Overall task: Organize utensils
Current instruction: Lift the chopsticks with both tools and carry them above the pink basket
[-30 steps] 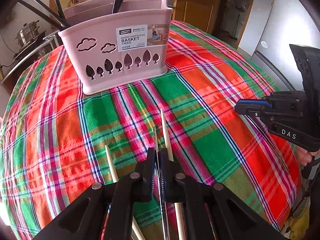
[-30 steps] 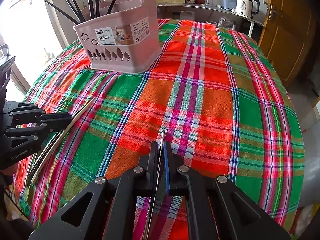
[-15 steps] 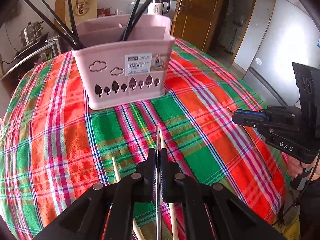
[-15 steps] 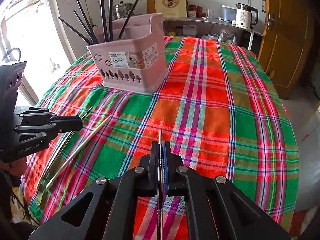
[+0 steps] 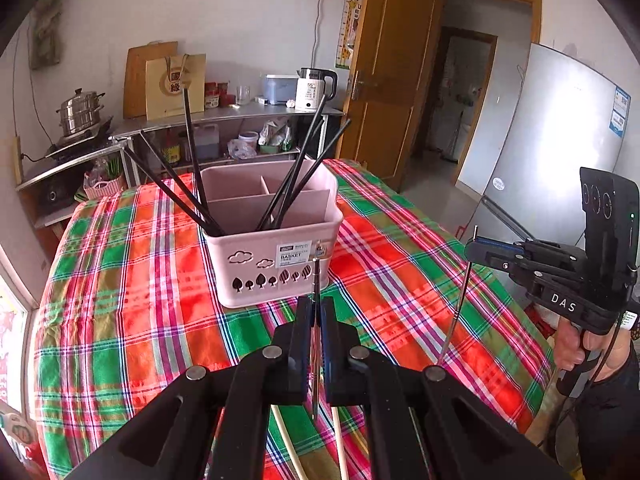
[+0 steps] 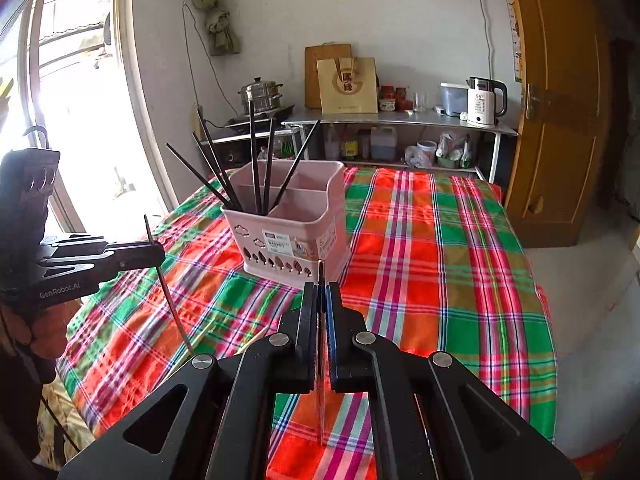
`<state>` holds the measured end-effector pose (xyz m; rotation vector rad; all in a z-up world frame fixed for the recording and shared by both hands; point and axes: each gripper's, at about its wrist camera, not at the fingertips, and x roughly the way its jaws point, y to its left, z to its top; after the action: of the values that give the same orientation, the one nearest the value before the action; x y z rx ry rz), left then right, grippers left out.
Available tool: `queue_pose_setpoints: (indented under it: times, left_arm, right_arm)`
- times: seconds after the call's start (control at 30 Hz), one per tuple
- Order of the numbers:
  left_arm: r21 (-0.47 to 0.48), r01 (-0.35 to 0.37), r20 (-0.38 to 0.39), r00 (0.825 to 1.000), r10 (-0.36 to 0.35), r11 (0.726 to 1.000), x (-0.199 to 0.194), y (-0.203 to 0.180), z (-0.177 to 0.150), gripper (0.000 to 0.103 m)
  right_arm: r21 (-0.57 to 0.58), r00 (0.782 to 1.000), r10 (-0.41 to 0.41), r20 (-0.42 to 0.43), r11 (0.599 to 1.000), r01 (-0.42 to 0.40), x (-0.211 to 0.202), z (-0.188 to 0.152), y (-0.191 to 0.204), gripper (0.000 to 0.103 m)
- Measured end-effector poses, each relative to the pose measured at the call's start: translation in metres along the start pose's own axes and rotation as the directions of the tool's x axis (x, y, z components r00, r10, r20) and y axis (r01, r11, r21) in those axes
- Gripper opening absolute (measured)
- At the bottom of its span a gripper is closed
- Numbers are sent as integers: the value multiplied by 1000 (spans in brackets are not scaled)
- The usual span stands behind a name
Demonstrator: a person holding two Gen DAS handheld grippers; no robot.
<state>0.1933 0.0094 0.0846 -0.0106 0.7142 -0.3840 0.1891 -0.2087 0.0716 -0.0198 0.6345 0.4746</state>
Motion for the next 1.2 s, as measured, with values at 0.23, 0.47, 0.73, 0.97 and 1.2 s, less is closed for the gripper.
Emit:
queue_pose_setpoints:
  times: [0.23, 0.47, 0.73, 0.97, 1.2]
  left_arm:
    - [-3, 0, 17, 1000, 0, 1000, -10, 0, 1, 4]
    - [-18, 2, 26, 1000, -2, 1000, -17, 3, 2, 4]
    - [-57, -7, 47, 999, 10, 998, -26, 17, 21, 4]
    - [-96, -19, 106, 994, 30, 995, -38, 40, 57, 4]
    - [-122, -26, 152, 987, 45, 992, -44, 57, 95, 4]
  right_arm:
    - [-1, 999, 4, 34, 1000, -4, -11, 3, 4, 4]
    - [-16, 999, 17, 46, 1000, -16, -16, 7, 11, 4]
    - [-53, 996, 51, 78, 997, -47, -16, 27, 32, 4]
    - [-85, 987, 93, 133, 993, -82, -11, 60, 52, 4]
    - [-58, 973, 135, 189, 990, -126, -2, 97, 54, 4]
